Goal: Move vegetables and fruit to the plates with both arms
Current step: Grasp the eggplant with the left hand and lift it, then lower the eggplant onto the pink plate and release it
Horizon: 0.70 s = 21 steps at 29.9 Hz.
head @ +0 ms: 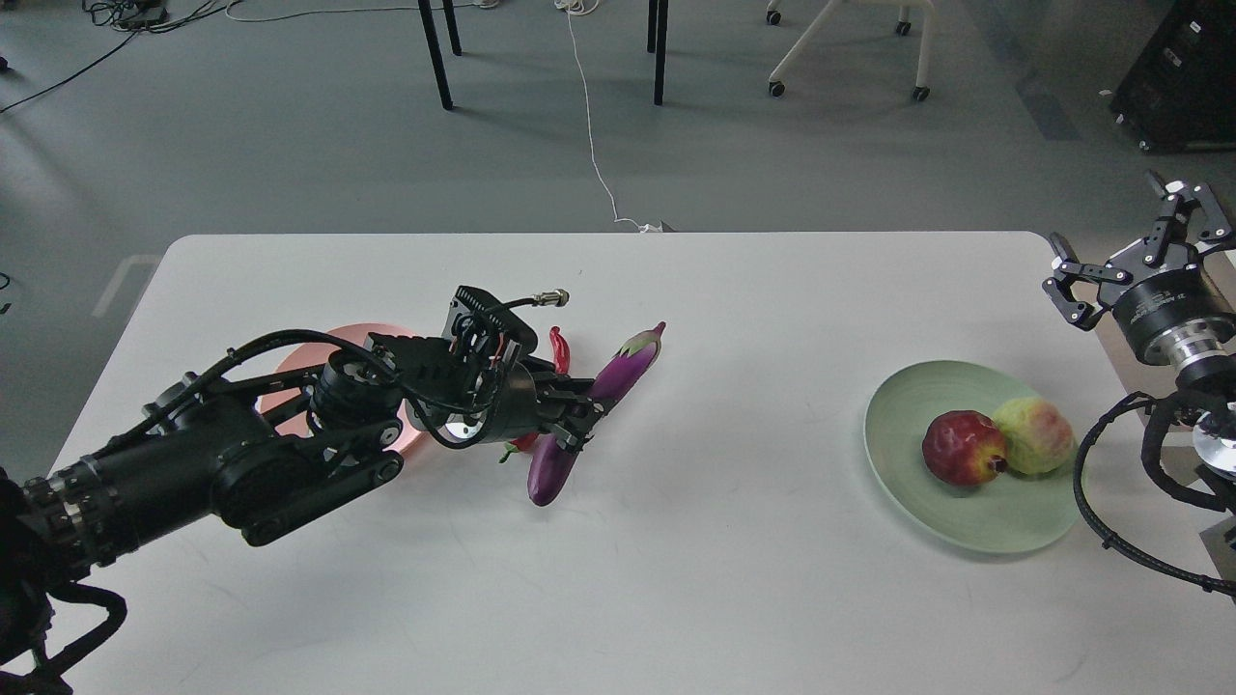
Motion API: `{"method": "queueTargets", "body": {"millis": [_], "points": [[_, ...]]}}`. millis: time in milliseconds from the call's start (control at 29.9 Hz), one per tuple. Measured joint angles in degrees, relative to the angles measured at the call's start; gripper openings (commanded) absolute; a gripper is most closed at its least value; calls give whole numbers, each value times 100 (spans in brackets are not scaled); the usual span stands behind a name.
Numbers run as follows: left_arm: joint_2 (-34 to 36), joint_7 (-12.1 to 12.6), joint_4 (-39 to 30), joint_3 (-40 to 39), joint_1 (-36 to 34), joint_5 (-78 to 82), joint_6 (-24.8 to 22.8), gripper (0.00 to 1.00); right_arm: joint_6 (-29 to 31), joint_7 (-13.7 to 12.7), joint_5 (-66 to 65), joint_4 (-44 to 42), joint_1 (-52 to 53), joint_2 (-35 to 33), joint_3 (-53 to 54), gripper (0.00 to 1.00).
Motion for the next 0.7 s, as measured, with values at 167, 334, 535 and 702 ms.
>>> {"method": "queueTargets", "body": {"millis": [167,334,535,702], "points": [[1107,25,-462,-220,19,-460,78,10,0,8,0,18,0,-45,-8,99],[2043,-23,-304,-217,322,-925,469,12,0,9,1,28,0,-38,-10,99],[2425,-33,30,-159,628,-974,563,36,0,9,-8,65,-27,20,-42,99],[2399,-33,255,-143,786,-961,564,52,0,9,-17,76,-96,27,-78,99]]}}
